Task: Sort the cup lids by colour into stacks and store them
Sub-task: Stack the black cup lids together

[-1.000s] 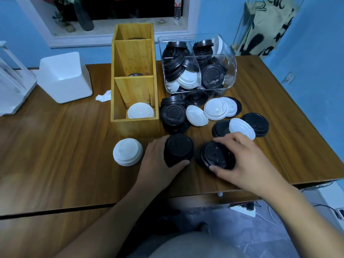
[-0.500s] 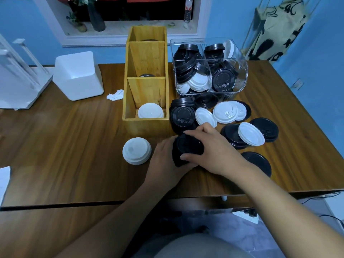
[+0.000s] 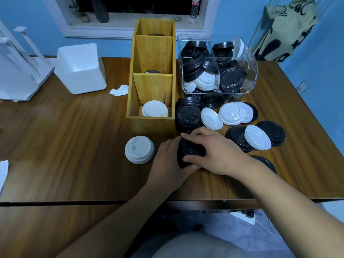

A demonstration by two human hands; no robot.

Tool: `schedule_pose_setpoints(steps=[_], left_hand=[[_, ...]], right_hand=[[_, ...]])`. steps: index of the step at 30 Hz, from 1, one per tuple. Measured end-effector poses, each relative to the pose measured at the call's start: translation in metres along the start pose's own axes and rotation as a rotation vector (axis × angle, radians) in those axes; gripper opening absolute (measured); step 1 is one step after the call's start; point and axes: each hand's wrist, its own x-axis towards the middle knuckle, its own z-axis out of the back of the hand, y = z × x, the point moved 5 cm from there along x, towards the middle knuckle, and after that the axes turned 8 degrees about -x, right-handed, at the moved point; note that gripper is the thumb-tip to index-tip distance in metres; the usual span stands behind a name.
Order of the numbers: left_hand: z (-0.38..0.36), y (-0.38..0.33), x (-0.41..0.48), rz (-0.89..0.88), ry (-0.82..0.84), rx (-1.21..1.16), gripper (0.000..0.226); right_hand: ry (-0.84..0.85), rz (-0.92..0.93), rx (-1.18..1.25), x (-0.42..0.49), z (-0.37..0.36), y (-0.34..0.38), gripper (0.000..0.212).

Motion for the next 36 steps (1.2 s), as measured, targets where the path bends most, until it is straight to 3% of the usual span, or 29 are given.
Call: schedule_pose_setpoints(steps=[2, 5, 8, 11, 14, 19, 23, 28, 30, 36], left_hand=[[0.0, 0.0, -0.001, -0.007, -0.008, -0.022, 0.085], [0.002, -0.001, -0.001, 0.011, -0.021, -0.032, 0.086], [0.001, -0.001, 0.0, 0.021, -0.023, -0.012, 0.088], [0.002, -0.002, 0.0, 0.032, -0.013, -0.002, 0.089], [0.003, -0.003, 0.0, 0.037, -0.013, -0.006, 0.089], [0.003, -0.001, 0.0, 0.045, -0.005, -0.01, 0.09], [0.004, -0.002, 0.0, 0.041, -0.001, -0.018, 0.089], [0.004, -0.001, 0.001, 0.038, 0.002, -0.021, 0.091], [0.003, 0.0, 0.0, 0.042, -0.002, -0.022, 0.091], [0.002, 0.001, 0.001, 0.044, -0.001, -0.032, 0.089]], right_hand=[[0.005, 0.002, 0.09, 0.001, 0.002, -0.003, 0.074], [-0.238, -0.115, 0.267, 0.006, 0.016, -0.015, 0.063], [-0.406, -0.27, 0.03, 0.022, 0.028, -0.022, 0.058], [-0.381, -0.339, -0.14, 0.04, 0.026, -0.019, 0.067], [-0.401, -0.373, -0.135, 0.053, 0.025, -0.017, 0.068], [-0.448, -0.376, 0.091, 0.053, 0.033, -0.023, 0.047], [-0.44, -0.321, 0.659, 0.038, 0.036, -0.032, 0.016], [-0.497, -0.457, 0.899, -0.027, 0.041, -0.047, 0.012], [-0.441, -0.557, 0.88, -0.056, 0.026, -0.053, 0.011], [-0.206, -0.645, 0.301, -0.098, 0.005, -0.052, 0.017]])
